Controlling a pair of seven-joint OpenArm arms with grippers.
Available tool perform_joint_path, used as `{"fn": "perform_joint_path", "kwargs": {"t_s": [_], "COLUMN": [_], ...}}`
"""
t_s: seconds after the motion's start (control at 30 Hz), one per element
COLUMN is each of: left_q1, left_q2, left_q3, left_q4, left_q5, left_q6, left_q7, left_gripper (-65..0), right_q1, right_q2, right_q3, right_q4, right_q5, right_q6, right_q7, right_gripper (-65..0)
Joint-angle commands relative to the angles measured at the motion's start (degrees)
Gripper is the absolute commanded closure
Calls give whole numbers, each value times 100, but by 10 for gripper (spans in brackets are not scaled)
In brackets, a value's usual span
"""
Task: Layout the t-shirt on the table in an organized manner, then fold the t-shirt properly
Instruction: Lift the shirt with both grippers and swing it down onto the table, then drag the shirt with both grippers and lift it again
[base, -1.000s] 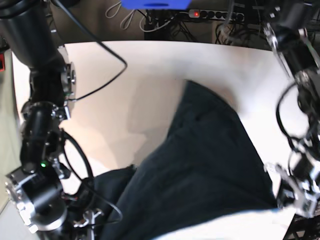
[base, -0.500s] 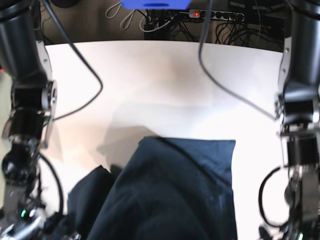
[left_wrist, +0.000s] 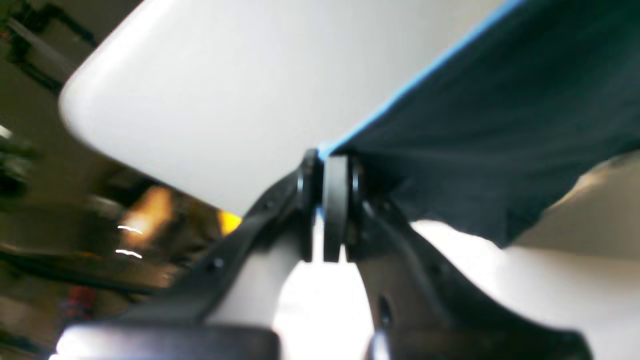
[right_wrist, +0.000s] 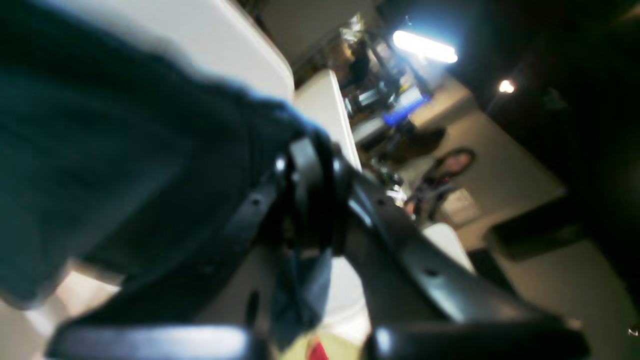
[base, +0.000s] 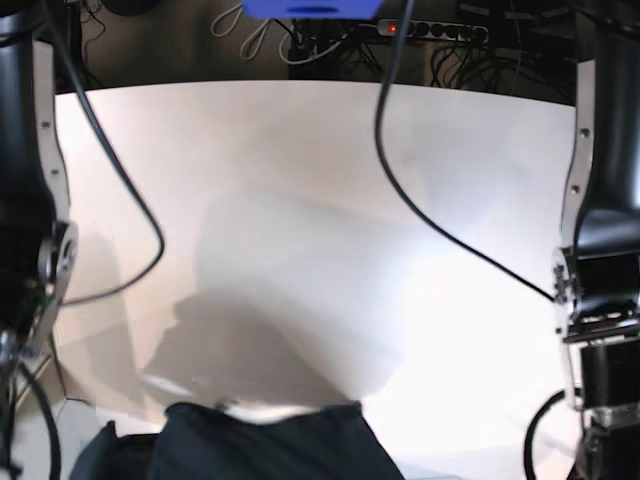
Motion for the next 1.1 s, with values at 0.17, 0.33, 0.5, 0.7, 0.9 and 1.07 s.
{"fn": "perform_joint_path", "kwargs": {"t_s": [0.17, 0.33, 0.5, 0.7, 0.9, 1.07], "left_q1": [962, 2782, 4224, 5393, 6202, 6448], "left_q2": [-356, -647, -787, -866, -1025, -1350], "left_q3": [-73, -99, -99, -170, -548, -926], "left_q4": [1575, 3052, 3518, 3878, 3904, 3887], "left_q5": [-112, -112, -103, -59, -59, -59], "left_q6": [121, 121, 121, 121, 121, 121], "left_q7": [34, 412, 297, 359, 359, 359], "left_gripper": [-5, -5, -5, -5, -5, -5], "right_q1": [-1720, -3382, -4375, -5228, -5887, -6564], "right_q2": [-154, -444, -892, -1077, -1173, -1182], "right_q3": [36, 45, -8, -34, -43, -456], "right_q4": [1478, 2041, 2015, 1997, 2015, 2015], "right_q5": [15, 6, 15, 41, 41, 50], "right_q6": [-53, -53, -53, -53, -53, -53], "right_q7": [-66, -49, 329, 470, 435, 444], "right_gripper": [0, 0, 0, 0, 0, 0]}}
